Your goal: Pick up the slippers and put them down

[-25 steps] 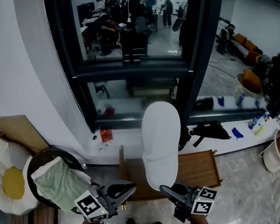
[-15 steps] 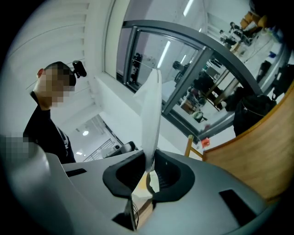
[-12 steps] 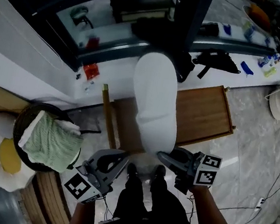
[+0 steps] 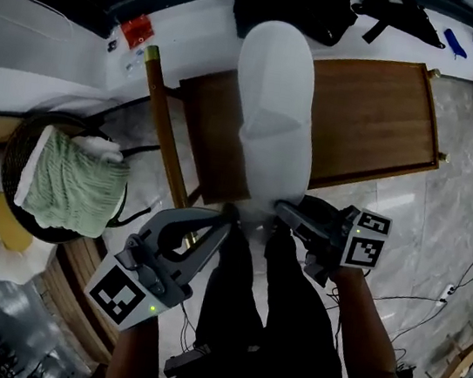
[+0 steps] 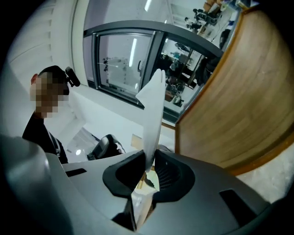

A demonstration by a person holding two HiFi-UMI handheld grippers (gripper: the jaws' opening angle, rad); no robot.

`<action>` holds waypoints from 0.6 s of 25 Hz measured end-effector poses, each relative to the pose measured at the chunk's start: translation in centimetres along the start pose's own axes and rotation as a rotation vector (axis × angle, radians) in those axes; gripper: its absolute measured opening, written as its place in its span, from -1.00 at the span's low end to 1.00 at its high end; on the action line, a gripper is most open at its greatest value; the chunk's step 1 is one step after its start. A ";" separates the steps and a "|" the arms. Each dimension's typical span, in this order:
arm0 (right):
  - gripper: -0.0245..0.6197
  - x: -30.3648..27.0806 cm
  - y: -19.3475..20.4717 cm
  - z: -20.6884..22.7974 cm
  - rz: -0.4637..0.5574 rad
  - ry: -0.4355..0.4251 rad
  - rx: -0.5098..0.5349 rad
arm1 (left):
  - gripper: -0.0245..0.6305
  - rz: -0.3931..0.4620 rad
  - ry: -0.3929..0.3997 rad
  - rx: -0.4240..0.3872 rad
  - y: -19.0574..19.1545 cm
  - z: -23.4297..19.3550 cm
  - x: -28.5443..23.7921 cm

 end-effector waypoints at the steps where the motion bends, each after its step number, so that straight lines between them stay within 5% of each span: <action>1: -0.72 0.1 0.6 0.8 0.002 0.003 -0.015 | -0.88 -0.003 0.008 0.001 0.4 0.0 -0.1; 15: -0.72 0.1 5.2 7.7 0.032 0.066 -0.208 | -0.88 0.018 0.063 -0.019 2.9 0.3 0.0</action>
Point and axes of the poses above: the fingertips, and each gripper's own axes: x backward along the fingers, z to its right, y out of its underside, the point moved 4 cm from there along x, backward along the fingers, and after that the axes turned 13 degrees about -y, right-handed, at the moved point
